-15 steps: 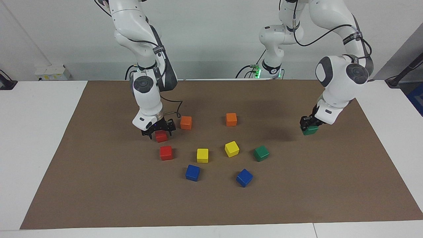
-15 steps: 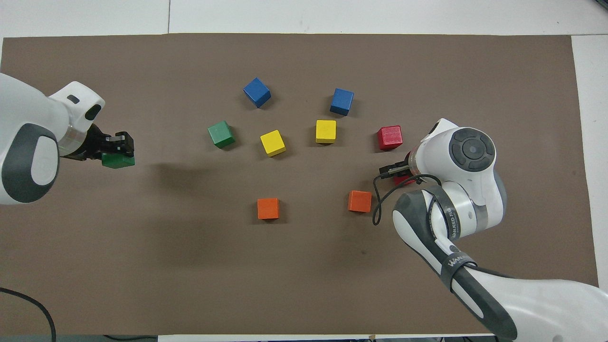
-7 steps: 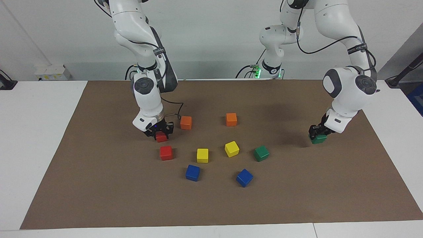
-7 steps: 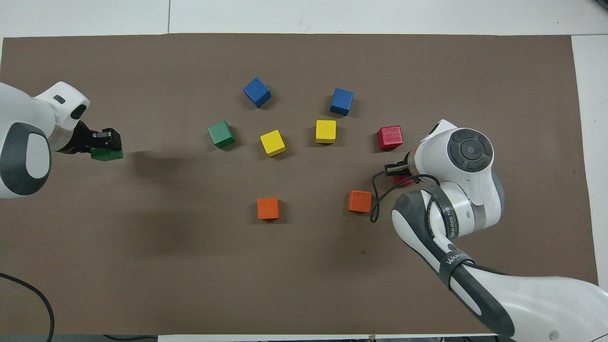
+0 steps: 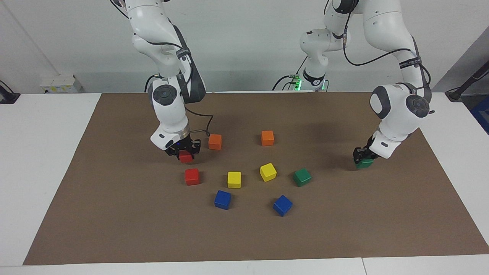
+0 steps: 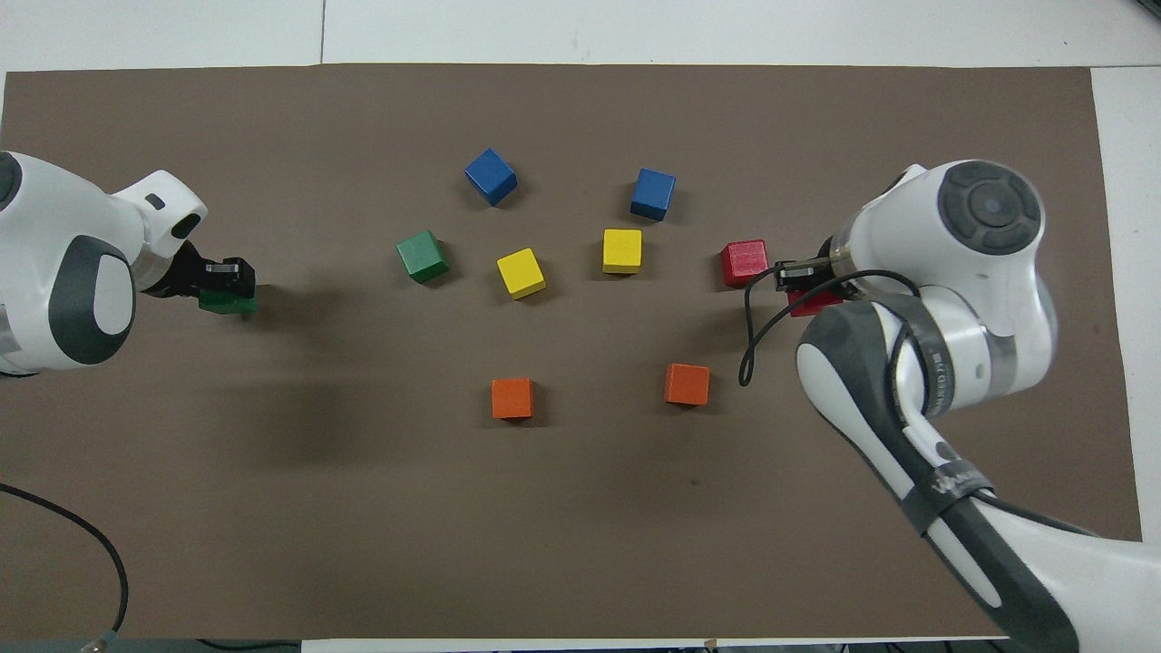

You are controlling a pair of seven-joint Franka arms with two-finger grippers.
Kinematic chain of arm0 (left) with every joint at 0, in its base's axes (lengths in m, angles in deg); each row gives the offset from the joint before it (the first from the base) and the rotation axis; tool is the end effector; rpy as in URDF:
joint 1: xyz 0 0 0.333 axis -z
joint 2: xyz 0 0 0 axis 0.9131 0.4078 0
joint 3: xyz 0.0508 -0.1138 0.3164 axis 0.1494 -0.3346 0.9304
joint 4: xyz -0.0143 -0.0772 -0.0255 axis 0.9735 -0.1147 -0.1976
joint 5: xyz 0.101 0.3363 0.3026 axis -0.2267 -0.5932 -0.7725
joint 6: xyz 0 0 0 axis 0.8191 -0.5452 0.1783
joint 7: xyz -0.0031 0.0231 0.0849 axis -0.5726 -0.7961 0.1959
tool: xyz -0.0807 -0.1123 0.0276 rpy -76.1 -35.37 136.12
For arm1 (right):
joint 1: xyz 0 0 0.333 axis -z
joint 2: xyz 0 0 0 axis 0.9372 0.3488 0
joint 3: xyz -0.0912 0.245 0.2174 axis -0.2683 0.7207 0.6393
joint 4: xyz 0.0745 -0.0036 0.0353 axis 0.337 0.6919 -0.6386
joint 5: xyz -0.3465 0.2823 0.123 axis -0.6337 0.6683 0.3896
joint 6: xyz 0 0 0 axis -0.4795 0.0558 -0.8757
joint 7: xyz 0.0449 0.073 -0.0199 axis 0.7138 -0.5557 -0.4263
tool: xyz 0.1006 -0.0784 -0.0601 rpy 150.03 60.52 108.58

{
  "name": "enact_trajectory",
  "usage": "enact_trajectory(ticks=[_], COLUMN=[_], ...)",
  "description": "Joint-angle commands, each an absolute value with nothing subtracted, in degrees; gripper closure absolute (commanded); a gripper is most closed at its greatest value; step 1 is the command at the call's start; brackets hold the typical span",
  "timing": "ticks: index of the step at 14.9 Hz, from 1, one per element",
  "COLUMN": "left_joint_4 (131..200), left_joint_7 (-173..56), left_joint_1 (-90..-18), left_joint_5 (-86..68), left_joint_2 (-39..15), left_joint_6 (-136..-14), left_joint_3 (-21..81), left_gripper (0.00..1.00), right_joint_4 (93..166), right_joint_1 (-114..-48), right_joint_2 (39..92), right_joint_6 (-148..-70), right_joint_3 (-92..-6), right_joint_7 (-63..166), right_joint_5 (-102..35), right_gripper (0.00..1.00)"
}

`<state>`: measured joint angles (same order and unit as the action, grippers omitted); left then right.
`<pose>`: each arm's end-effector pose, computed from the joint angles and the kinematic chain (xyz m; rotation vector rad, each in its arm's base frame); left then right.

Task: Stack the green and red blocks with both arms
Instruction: 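Carry the green cube outward with the left gripper while the right carries red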

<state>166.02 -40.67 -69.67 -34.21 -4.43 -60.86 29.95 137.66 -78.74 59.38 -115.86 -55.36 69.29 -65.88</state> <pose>0.6748 0.0128 0.2823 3.1220 -0.0379 -0.0713 0.6545 0.1125 0.3551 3.1260 0.0353 0.0878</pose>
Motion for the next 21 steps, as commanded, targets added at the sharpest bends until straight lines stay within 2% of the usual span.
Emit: enact_trajectory(ticks=[1, 5, 12, 16, 17, 18, 21], left_joint_4=[166.8, 168.1, 169.0, 169.3, 169.4, 169.5, 169.5], left_joint_7=[-39.2, -40.0, -42.8, -43.3, -43.2, -43.1, -43.2], left_joint_1=[-70.2, -69.9, -69.7, -69.6, -69.6, -69.6, -69.5], left_joint_5=[-34.5, -34.4, -34.4, -34.4, -34.4, -34.4, -34.4], left_joint_2=[-4.4, -4.6, -4.6, -4.7, -4.7, -4.7, -4.7], left_joint_6=[-62.5, -63.3, -63.8, -63.8, -63.9, -64.1, -64.0], left_joint_3=[29.9, 29.9, 29.9, 29.9, 29.9, 29.9, 29.9], left_gripper=[1.0, 1.0, 1.0, 1.0, 0.48, 0.0, 0.0], right_joint_4=[137.6, 139.0, 142.6, 143.3, 144.1, 144.5, 144.7], right_joint_1=[-72.2, -67.6, -65.7, -65.5, -65.1, -64.8, -63.5], right_joint_2=[59.0, 61.5, 64.6, 65.6, 65.7, 65.7, 66.9], right_joint_6=[-116.1, -120.6, -129.4, -131.2, -132.0, -132.6, -133.0], right_joint_3=[-55.1, -55.1, -55.1, -55.0, -55.0, -55.0, -55.0], right_joint_7=[64.0, 63.8, 62.4, 62.3, 62.3, 62.1, 59.4], right_joint_5=[-65.2, -65.2, -65.2, -65.2, -65.2, -65.2, -65.2], right_gripper=[1.0, 1.0, 1.0, 1.0, 1.0, 1.0, 1.0])
